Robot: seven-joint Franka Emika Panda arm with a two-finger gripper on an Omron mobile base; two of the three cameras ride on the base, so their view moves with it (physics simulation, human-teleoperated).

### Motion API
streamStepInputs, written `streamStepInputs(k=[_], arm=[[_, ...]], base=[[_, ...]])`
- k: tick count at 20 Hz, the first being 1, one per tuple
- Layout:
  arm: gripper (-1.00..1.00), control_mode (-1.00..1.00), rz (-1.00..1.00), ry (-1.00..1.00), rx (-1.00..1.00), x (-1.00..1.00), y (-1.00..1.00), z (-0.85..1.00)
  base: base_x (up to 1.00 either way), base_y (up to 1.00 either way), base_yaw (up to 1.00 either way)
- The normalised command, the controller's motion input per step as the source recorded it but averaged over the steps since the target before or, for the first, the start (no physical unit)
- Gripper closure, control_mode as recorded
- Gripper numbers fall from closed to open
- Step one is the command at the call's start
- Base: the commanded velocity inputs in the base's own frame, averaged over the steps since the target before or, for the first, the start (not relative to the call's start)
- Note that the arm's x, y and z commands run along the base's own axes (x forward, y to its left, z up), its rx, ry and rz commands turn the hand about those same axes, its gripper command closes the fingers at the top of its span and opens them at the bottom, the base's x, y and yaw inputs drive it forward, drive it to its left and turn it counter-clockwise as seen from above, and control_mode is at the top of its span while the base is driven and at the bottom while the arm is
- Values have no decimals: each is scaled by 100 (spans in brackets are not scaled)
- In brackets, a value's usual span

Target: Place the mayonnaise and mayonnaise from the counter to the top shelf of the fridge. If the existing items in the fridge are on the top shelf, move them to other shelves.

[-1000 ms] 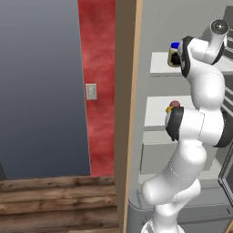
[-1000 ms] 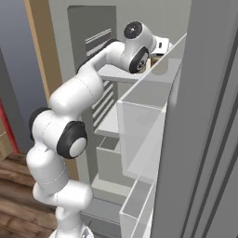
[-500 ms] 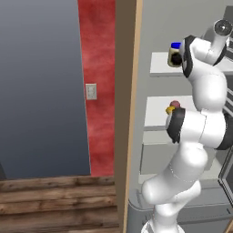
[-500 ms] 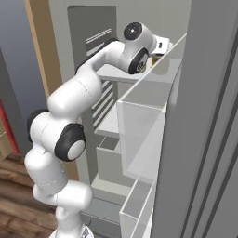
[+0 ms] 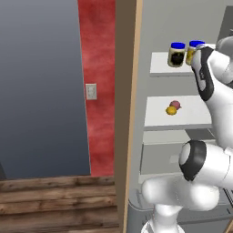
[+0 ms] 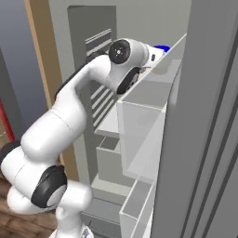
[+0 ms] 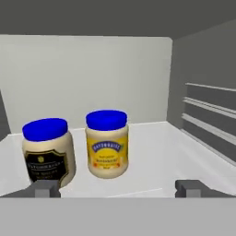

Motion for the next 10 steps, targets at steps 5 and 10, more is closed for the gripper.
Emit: streamStepInputs(k=[5, 10], arm=[[-100, -100, -4, -8, 0, -100, 68, 29], [-100, -100, 0, -1, -12, -100, 75, 32]], base=[[0, 0, 0], [0, 0, 0]])
